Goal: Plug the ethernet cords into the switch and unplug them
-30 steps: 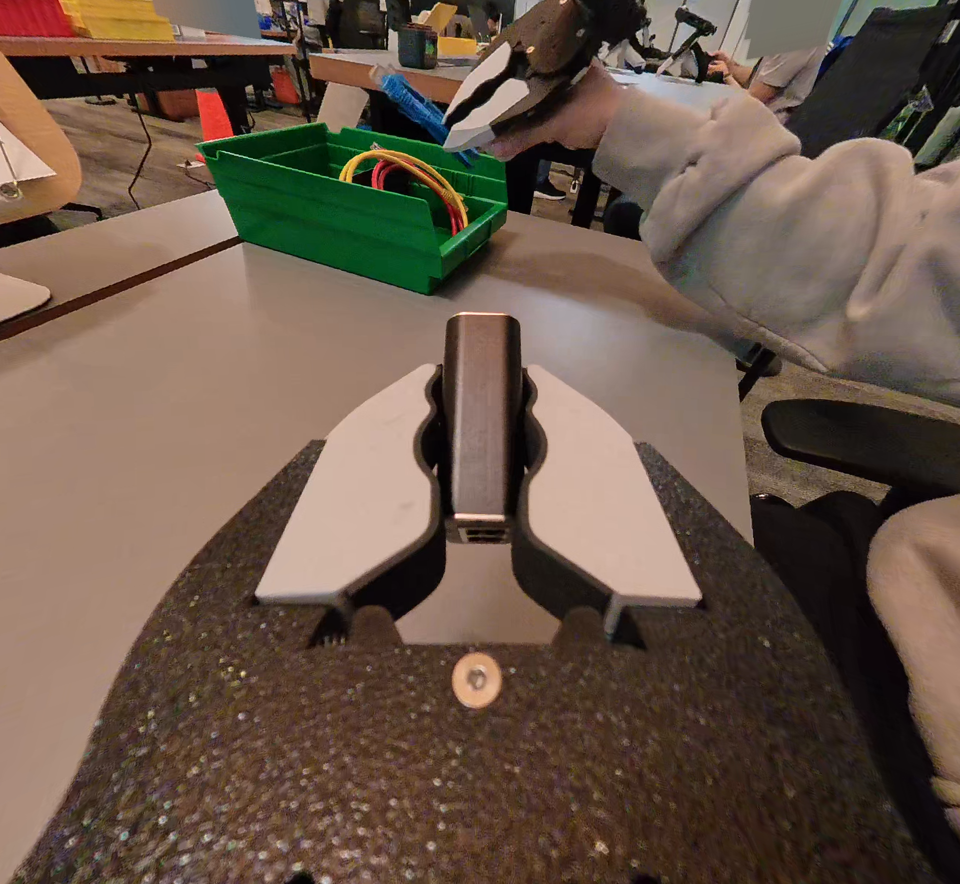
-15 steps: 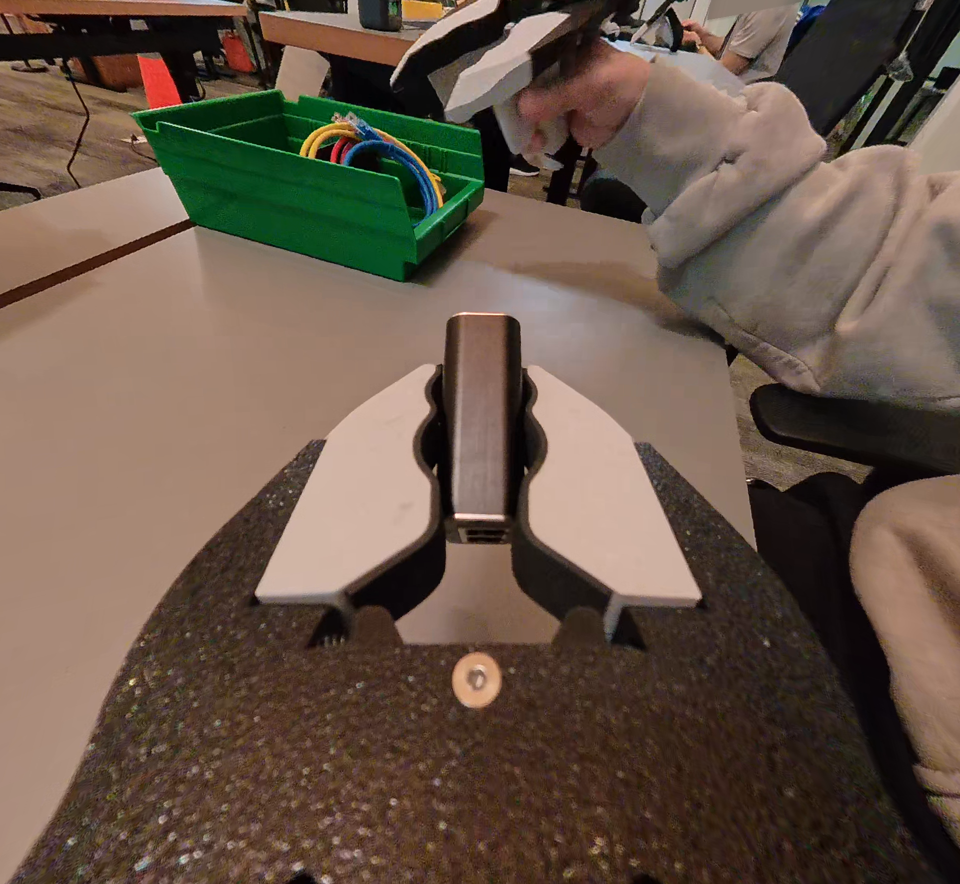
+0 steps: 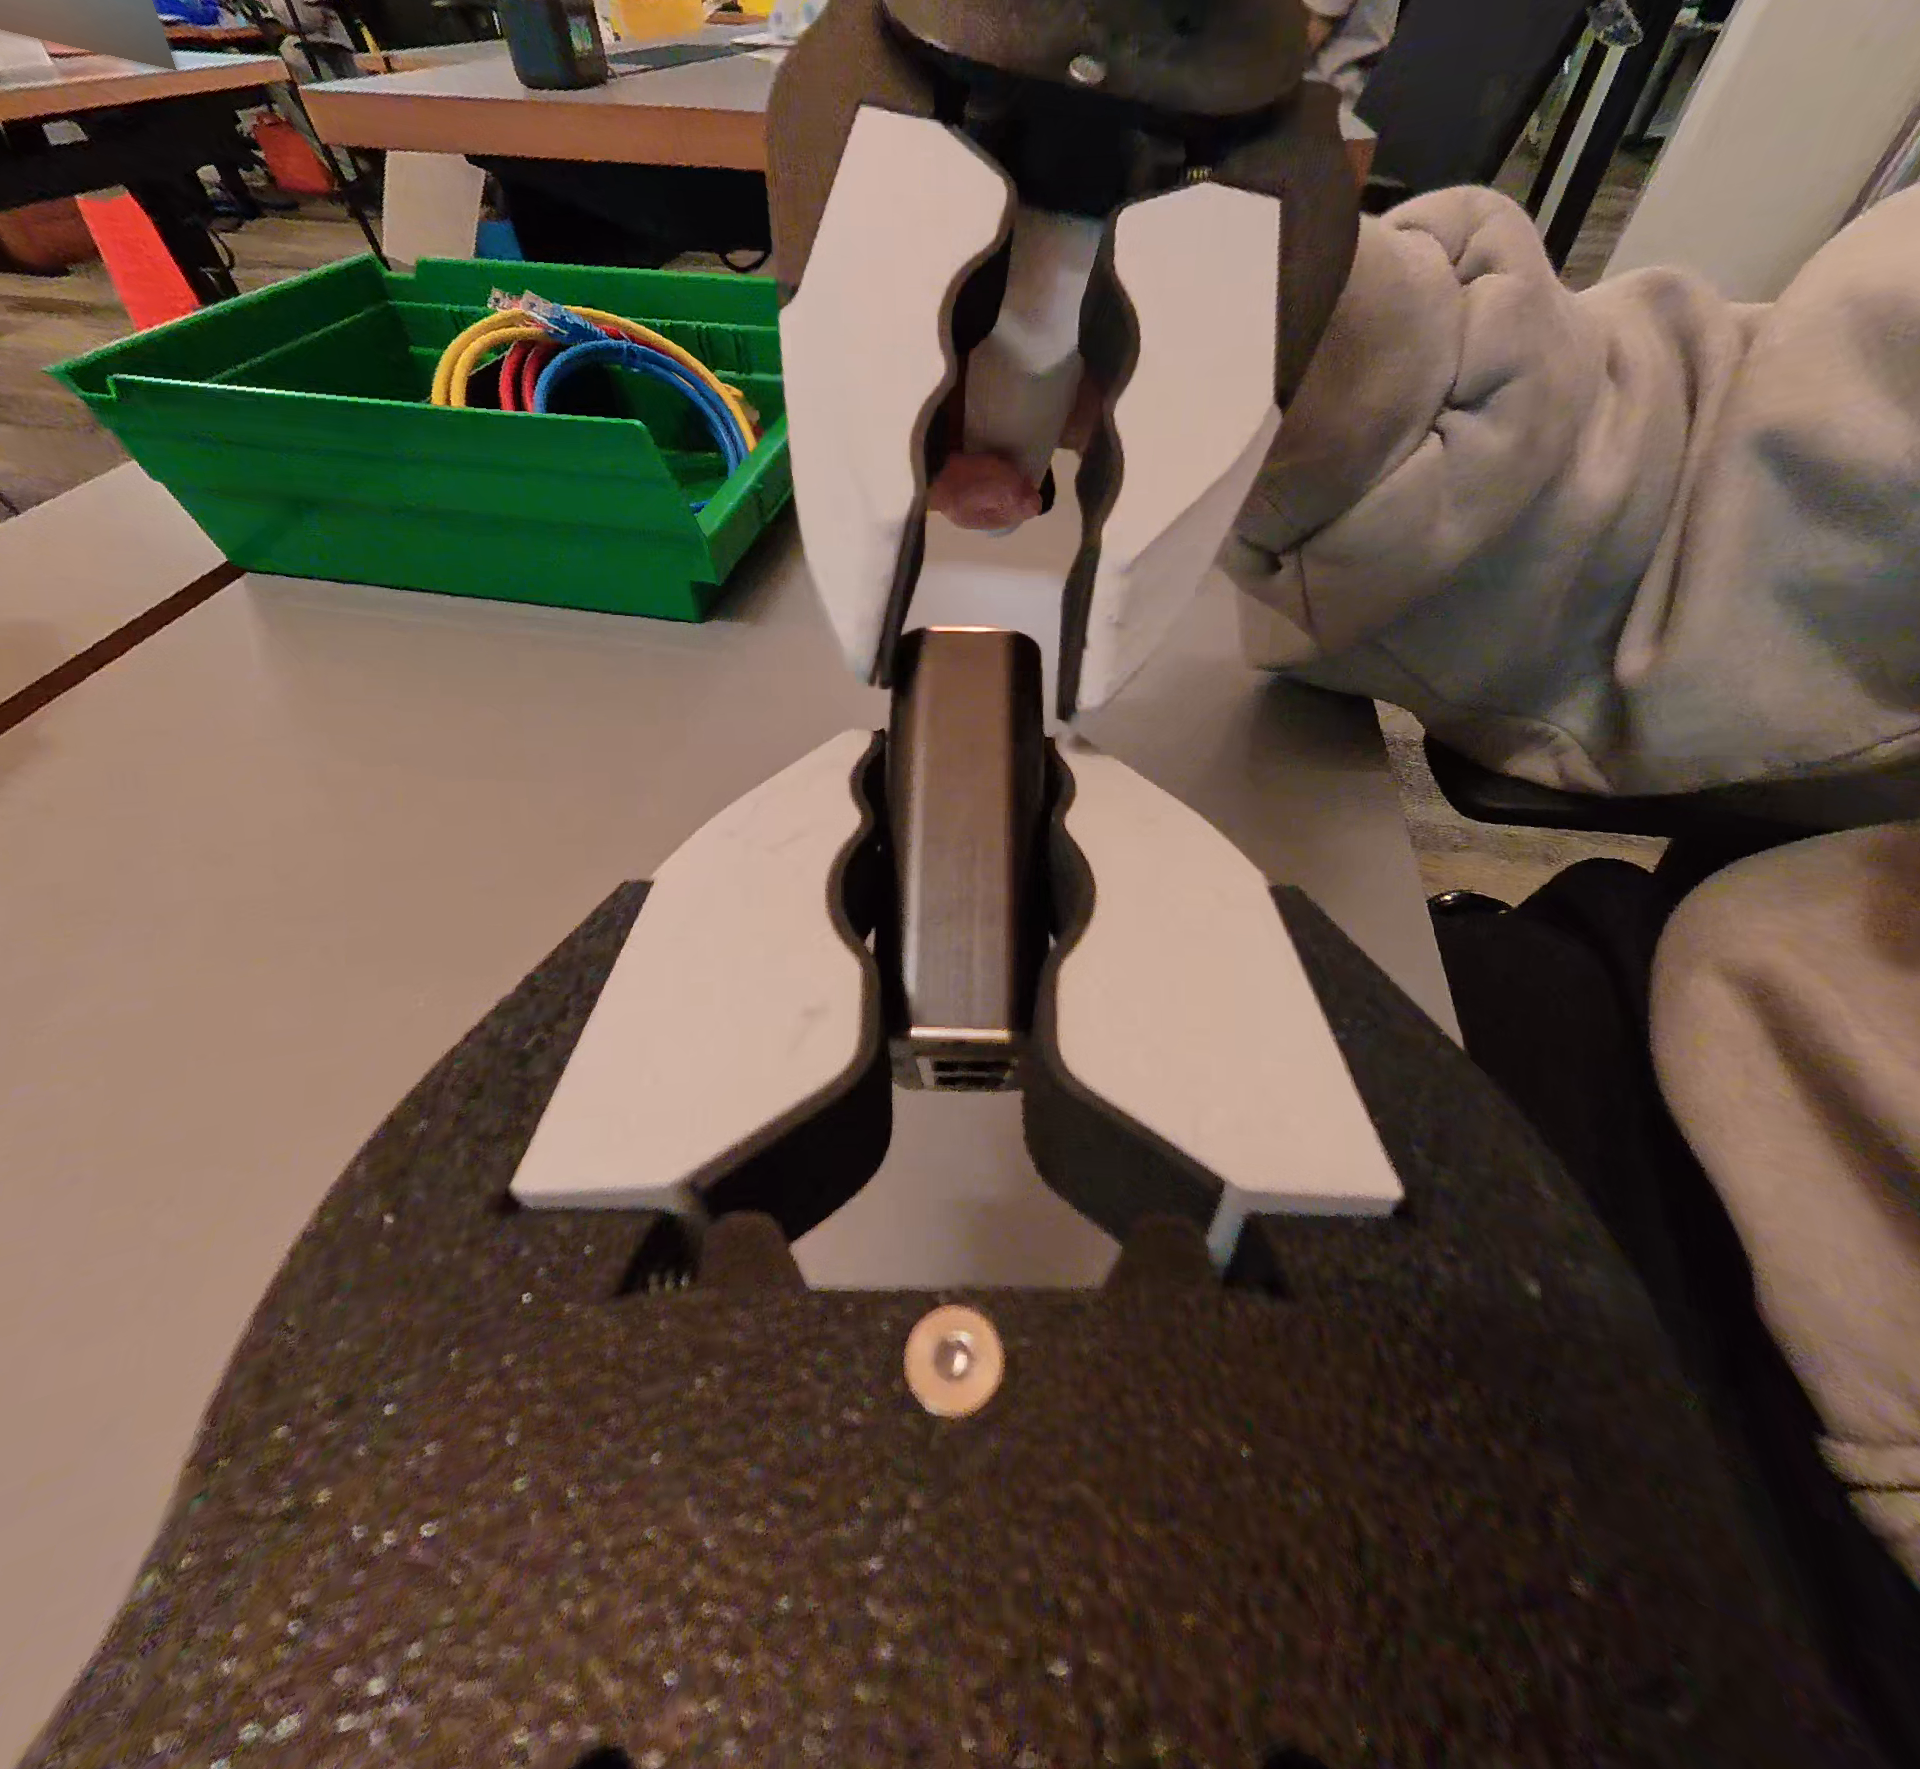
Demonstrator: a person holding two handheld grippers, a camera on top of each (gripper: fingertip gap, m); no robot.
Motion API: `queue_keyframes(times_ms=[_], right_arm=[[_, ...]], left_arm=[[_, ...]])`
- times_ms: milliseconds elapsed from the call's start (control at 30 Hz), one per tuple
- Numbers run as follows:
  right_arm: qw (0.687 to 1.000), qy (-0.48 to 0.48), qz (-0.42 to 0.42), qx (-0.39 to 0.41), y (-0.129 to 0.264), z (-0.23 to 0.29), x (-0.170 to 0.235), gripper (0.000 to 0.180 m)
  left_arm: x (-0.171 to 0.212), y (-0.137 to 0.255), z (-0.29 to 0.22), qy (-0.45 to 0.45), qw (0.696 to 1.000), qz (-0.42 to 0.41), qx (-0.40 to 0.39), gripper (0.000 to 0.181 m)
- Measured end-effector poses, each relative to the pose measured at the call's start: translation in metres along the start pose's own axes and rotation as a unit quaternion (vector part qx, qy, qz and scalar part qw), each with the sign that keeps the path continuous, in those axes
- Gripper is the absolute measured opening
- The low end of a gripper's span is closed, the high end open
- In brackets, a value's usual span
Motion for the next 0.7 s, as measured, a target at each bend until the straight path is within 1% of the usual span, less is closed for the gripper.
queue_keyframes(times_ms=[100,167,233,300,333,433,500,533,600,633,700], right_arm=[[1.0,0.019,0.005,0.008,-0.002,0.003,0.004,0.027],[1.0,0.017,0.003,0.006,-0.002,0.004,0.006,0.023],[1.0,0.002,0.02,0.003,-0.002,0.005,0.008,0.023],[1.0,-0.002,0.007,0.014,0.001,0.005,0.005,0.023],[1.0,-0.007,-0.007,0.022,0.004,0.004,0.003,0.023],[0.997,-0.02,-0.051,0.055,0.025,-0.002,-0.007,0.023],[0.991,-0.013,-0.043,0.127,0.056,-0.018,-0.009,0.023],[0.982,-0.006,-0.018,0.189,0.078,-0.031,-0.007,0.023],[0.94,-0.001,0.036,0.339,0.136,-0.065,-0.001,0.023],[0.918,-0.006,0.056,0.392,0.165,-0.083,0.003,0.023],[0.891,-0.044,0.089,0.443,0.211,-0.121,0.02,0.023]], left_arm=[[0.0,0.0,-0.001,-0.004,1.0,0.003,0.008,0.025],[0.0,-0.001,-0.003,-0.017,1.0,0.006,0.013,0.025],[0.002,-0.003,-0.003,-0.025,0.999,0.016,0.013,0.025],[-0.001,-0.002,-0.002,-0.012,1.0,-0.003,0.011,0.028],[-0.004,-0.002,0.0,0.004,1.0,-0.022,0.008,0.032],[-0.007,0.003,0.013,0.048,0.996,-0.06,-0.035,0.063],[-0.003,0.009,0.022,0.058,0.994,-0.062,-0.071,0.075],[0.001,0.011,0.025,0.062,0.993,-0.059,-0.079,0.076],[0.007,0.014,0.025,0.074,0.993,-0.058,-0.077,0.076],[0.009,0.015,0.025,0.081,0.992,-0.063,-0.073,0.074],[0.013,0.013,0.022,0.094,0.991,-0.071,-0.06,0.071]])
Point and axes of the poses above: each gripper's, where its closed fingertips meet, y back along the fingers, x out of its underside, z = x × y across the jaws, the point moved 6 cm from there along y, back along the fingers, and after that the axes turned 5 degrees about -x, right-handed, at the moved point
